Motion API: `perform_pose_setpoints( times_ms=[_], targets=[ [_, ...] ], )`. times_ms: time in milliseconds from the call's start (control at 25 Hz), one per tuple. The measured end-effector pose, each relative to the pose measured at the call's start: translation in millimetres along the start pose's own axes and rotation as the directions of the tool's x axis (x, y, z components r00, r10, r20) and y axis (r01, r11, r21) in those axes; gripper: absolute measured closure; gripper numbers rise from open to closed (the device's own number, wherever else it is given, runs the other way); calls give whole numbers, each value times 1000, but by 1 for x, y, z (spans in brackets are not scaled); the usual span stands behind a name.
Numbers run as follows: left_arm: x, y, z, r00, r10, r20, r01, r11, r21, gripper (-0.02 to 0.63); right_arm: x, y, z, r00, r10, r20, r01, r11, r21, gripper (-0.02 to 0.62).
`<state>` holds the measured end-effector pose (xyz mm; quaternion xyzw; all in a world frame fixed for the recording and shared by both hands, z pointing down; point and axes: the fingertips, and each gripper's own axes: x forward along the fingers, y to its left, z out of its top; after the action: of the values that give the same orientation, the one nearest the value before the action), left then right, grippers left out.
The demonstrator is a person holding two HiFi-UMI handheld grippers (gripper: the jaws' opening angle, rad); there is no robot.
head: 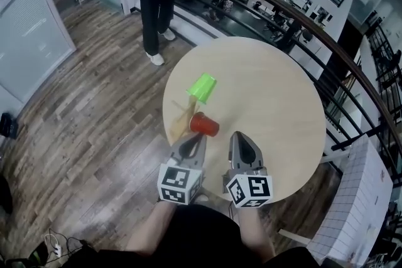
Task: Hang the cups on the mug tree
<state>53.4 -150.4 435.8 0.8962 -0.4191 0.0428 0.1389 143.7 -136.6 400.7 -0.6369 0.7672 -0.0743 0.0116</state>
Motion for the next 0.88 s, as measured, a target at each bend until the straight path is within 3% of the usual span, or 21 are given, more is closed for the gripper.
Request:
perform_pose_setpoints(
  times_ms=[640,880],
  targets=[
    [16,-4,1,1000,19,-13,-19,1000,5,592,5,-10,-5,1000,19,-9,-20,999,-28,586],
    [20,-4,6,1000,23,-1,-23,999,27,592,-1,-6,21,994,8,110,9,988,-154,586]
  ],
)
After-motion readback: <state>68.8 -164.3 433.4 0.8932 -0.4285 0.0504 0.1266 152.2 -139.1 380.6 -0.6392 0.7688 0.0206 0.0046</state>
